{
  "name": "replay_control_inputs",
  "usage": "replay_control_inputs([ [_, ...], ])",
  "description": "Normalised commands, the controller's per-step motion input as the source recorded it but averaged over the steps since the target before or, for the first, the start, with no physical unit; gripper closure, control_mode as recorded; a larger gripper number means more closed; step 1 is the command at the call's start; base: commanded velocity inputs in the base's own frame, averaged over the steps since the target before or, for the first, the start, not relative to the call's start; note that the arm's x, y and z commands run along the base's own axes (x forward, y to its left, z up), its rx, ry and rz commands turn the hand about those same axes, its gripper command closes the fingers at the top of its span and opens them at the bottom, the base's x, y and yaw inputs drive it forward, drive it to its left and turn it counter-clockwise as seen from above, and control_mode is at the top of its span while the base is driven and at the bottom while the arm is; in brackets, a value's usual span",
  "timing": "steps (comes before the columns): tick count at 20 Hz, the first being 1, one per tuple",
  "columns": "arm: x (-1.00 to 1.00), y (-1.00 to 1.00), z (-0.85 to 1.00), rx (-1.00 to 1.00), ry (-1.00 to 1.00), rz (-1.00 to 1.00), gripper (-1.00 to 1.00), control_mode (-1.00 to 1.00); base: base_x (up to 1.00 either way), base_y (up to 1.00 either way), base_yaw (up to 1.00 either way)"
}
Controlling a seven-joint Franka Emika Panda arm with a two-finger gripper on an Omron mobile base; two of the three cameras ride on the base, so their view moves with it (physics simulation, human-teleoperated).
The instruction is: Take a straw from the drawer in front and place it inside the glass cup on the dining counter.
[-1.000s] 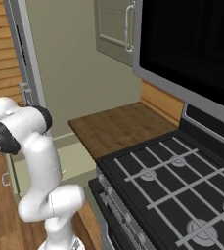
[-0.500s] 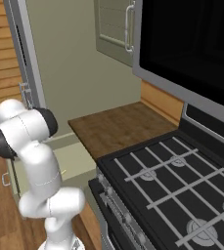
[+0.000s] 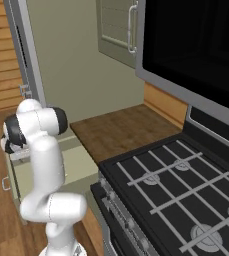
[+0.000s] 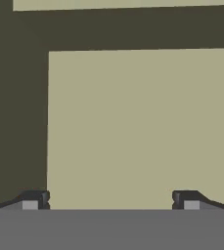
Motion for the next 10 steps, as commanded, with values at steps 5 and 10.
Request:
replay_control_inputs([
  [5, 0.25, 0.1, -0.64, 0.0, 0.01, 0.05, -1.0, -1.0, 0.0, 0.0, 0.0],
  [10, -0.15, 0.47, -0.37, 0.0, 0.0, 0.05, -1.0, -1.0, 0.0, 0.0, 0.0],
])
